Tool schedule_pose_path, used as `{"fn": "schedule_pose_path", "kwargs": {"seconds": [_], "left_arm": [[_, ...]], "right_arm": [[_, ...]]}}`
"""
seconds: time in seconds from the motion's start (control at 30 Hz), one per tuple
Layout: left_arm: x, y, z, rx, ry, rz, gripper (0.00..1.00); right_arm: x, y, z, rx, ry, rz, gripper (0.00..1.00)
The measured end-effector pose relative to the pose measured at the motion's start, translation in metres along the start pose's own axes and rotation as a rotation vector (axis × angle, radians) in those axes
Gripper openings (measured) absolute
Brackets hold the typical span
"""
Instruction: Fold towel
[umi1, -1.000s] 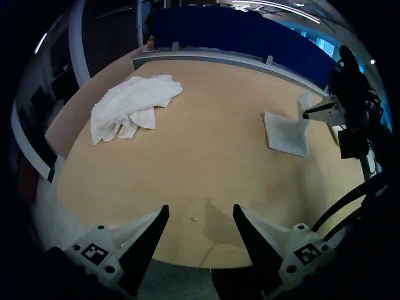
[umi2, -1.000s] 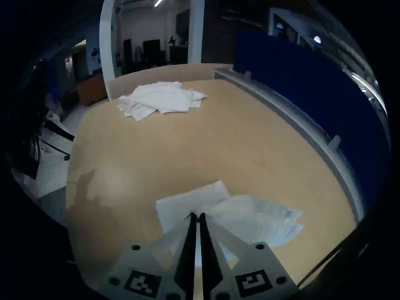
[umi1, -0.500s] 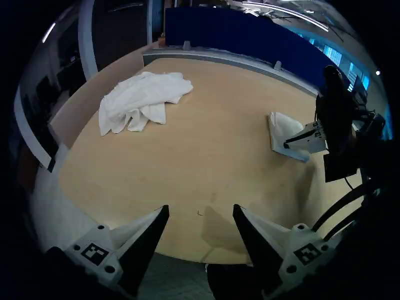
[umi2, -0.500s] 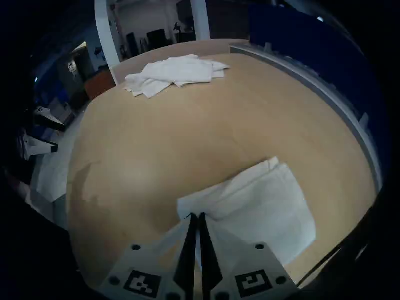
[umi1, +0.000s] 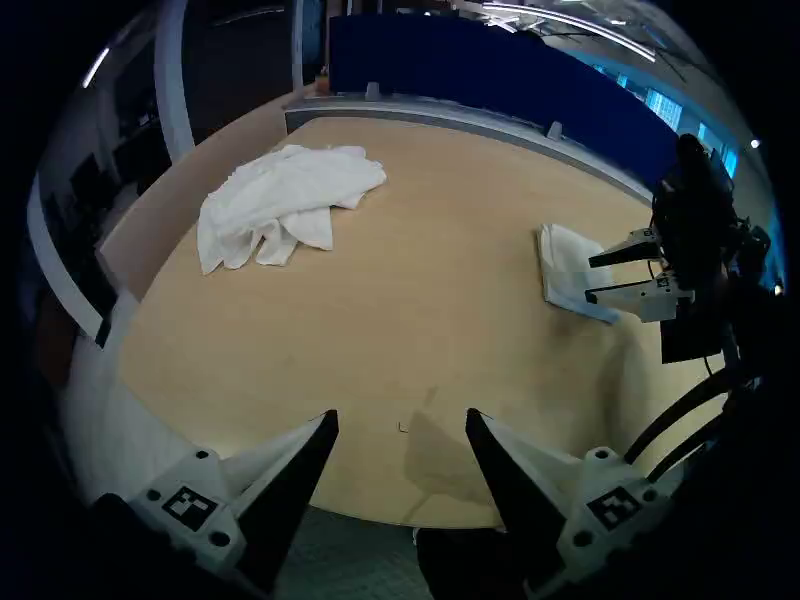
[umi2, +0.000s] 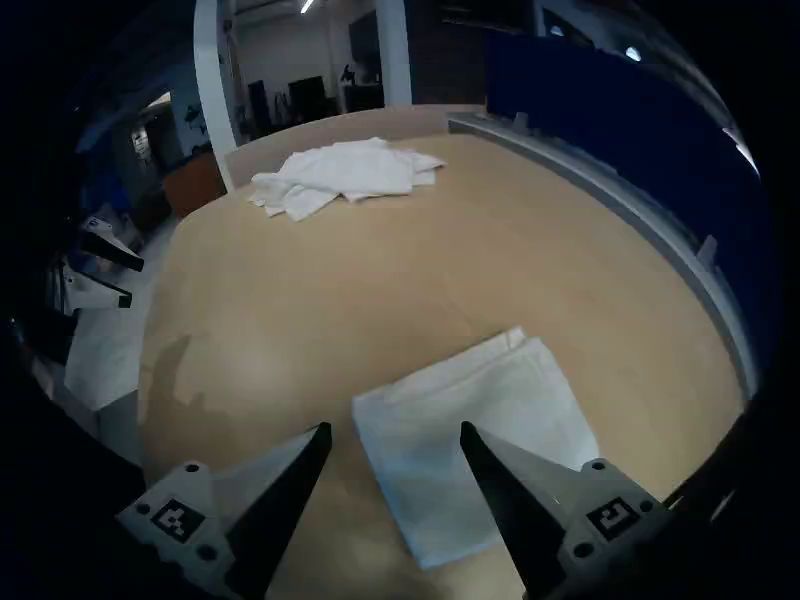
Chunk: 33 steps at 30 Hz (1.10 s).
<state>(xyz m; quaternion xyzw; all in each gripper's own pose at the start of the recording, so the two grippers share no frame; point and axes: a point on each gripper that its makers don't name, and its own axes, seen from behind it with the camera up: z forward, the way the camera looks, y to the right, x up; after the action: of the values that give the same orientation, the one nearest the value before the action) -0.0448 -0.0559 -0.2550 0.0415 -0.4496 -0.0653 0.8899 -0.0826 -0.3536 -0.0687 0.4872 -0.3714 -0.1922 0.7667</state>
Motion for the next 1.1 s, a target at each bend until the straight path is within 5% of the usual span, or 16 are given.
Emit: {"fn": "schedule_pose_path", "kwargs": {"seconds": [0.3,0.87,1.1], "left_arm": [[0.002,0.003,-0.001,-0.009,0.003,0.005,0.95],[0.006,0.005,0.004,-0.016,0.003,0.028,0.95],[0.007,0.008,0.004,-0.023,0.003,0.032,0.95]], "right_arm": [[-0.005,0.010,-0.012,-0.086,0.020,0.053,1.00],[-0.047,0.031,-0.039,-0.291,-0.015,0.281,1.00],[-0.062,0.019,-0.040,-0.283,-0.032,0.306,1.00]]}}
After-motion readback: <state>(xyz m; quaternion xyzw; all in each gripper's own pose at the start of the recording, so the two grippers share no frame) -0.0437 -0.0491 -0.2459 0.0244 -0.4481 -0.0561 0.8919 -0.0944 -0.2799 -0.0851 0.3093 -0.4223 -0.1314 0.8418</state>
